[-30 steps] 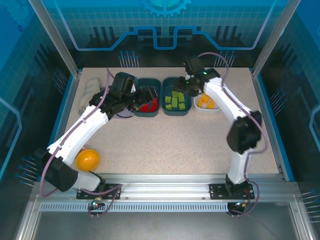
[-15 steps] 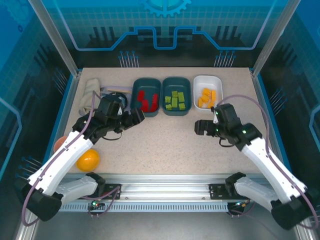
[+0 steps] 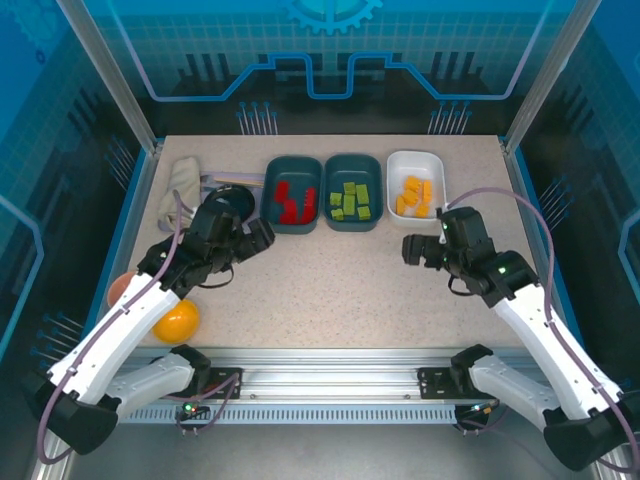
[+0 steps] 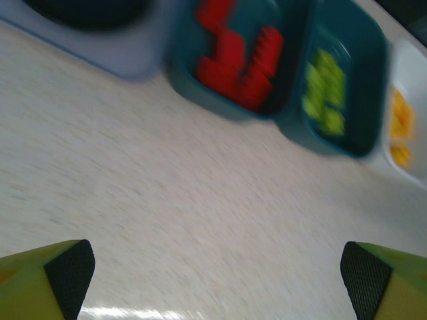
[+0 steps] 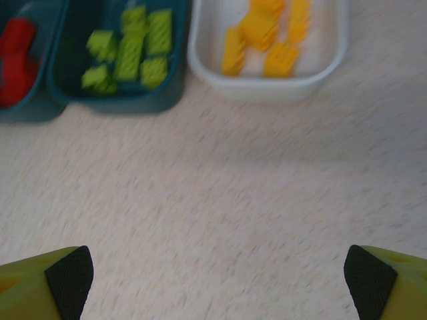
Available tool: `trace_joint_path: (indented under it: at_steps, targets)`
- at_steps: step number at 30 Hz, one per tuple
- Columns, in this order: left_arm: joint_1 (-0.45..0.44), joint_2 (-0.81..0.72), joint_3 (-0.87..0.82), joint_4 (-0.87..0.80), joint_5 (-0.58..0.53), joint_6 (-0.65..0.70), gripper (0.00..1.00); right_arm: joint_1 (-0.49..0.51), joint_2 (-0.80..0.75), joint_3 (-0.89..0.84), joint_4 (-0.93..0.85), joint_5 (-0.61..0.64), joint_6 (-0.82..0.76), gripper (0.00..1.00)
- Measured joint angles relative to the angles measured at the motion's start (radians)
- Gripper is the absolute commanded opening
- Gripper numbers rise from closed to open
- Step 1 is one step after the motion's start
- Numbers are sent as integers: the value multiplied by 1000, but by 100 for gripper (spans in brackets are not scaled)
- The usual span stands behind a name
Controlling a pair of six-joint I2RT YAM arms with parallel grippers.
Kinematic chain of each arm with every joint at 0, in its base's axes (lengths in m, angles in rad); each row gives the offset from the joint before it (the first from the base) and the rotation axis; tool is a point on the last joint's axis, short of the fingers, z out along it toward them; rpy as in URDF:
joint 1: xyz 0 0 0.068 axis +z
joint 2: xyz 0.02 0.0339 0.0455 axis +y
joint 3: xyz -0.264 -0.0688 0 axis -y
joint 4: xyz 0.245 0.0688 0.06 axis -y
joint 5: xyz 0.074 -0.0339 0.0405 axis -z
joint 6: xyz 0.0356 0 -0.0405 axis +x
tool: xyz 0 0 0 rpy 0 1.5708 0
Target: Sort the legos into containers by color
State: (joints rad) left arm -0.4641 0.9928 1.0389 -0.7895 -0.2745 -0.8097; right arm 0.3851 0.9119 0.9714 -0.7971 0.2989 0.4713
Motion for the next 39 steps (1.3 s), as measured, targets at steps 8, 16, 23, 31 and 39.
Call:
trace_joint_path:
  at_steps: [8, 16, 23, 31, 39]
  targets:
    - [57, -99, -298, 293, -424, 323, 99, -112, -31, -347, 396, 161, -103, 100]
    - [185, 33, -494, 612, -382, 580, 99, -143, 101, -591, 843, 156, -305, 100]
    - [280, 240, -534, 914, -280, 660, 99, -216, 276, -629, 1168, 53, -372, 100]
    - [389, 423, -537, 1176, -134, 701, 99, -309, 481, -585, 1424, -89, -420, 100]
    - [424, 519, -644, 1489, -34, 735, 99, -335, 581, -592, 1548, -178, -431, 100]
